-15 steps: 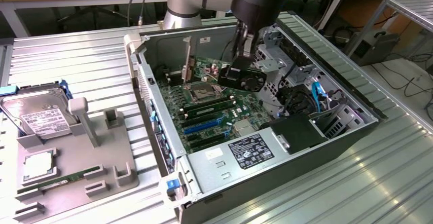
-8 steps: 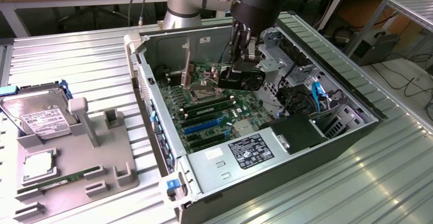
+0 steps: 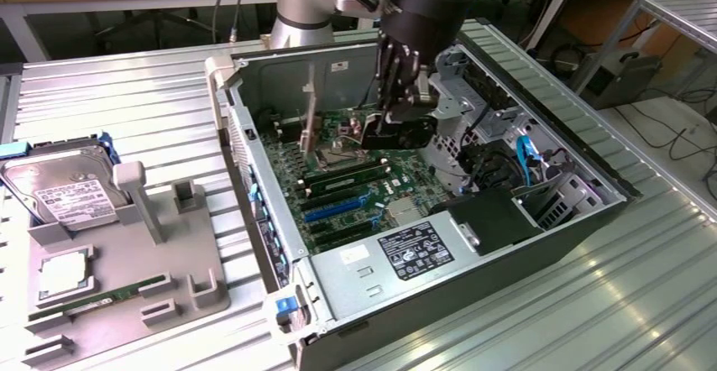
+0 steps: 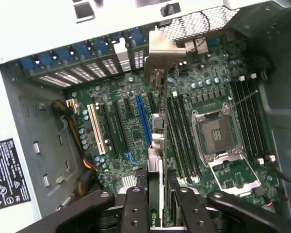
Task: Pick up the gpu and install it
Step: 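Insert the gpu into the slot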
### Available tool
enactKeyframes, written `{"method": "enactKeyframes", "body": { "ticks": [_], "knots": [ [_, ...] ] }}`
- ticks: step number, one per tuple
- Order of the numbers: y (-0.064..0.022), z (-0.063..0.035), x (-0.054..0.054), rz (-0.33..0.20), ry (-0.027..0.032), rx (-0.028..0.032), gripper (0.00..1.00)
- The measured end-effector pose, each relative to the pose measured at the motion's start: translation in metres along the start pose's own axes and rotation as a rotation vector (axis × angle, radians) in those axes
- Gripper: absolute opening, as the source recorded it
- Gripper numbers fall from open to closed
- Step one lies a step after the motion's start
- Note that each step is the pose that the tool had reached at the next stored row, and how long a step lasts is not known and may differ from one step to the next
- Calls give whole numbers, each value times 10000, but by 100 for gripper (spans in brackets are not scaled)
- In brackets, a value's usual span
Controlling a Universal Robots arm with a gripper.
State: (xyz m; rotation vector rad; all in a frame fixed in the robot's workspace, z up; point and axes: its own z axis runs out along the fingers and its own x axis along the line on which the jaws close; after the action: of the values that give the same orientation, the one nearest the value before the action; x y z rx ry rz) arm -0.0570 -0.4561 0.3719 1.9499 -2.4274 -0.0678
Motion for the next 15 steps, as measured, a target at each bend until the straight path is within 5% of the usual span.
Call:
{"method": "enactKeyframes", "body": {
  "ticks": [9, 15],
  "knots": [
    [-3, 51, 1, -1728, 77, -12, 26],
    [91, 105, 34, -1884, -20, 7, 26]
  ]
}}
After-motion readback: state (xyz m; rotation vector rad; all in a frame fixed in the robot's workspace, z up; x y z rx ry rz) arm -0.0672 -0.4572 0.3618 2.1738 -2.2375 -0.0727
